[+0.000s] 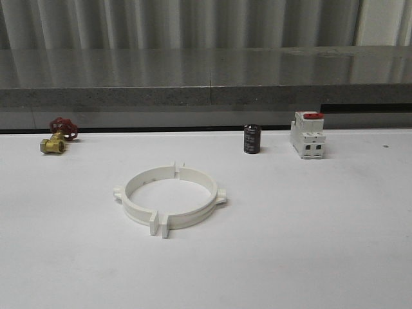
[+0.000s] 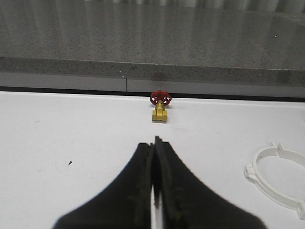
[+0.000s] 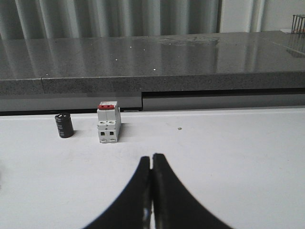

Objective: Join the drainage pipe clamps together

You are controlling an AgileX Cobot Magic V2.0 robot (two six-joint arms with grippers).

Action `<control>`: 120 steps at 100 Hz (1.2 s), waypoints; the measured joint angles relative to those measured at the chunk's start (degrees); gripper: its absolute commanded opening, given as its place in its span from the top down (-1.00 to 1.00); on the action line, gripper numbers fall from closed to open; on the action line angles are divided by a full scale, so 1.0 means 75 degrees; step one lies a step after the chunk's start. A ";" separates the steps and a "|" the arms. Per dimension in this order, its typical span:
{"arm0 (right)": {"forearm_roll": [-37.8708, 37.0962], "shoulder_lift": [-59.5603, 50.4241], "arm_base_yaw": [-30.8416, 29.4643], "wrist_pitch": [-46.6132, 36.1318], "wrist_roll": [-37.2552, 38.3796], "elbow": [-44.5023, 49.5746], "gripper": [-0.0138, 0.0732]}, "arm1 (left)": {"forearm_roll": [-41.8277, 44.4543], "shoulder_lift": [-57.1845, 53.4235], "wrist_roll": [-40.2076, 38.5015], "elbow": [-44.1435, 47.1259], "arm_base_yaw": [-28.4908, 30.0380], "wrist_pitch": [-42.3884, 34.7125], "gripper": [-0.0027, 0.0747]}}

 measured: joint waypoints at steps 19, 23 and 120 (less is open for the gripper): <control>0.0015 0.0002 0.0000 -0.0017 0.0000 0.0000 0.84 | 0.0000 0.0000 0.0000 0.0000 0.0000 0.0000 0.99; 0.0015 0.0002 0.0000 -0.0017 0.0000 0.0000 0.84 | 0.0000 0.0000 0.0000 0.0000 0.0000 0.0000 0.99; 0.0015 0.0002 0.0000 -0.0017 -0.0015 0.0000 0.84 | 0.0000 0.0000 0.0000 0.0138 0.0000 -0.0047 0.99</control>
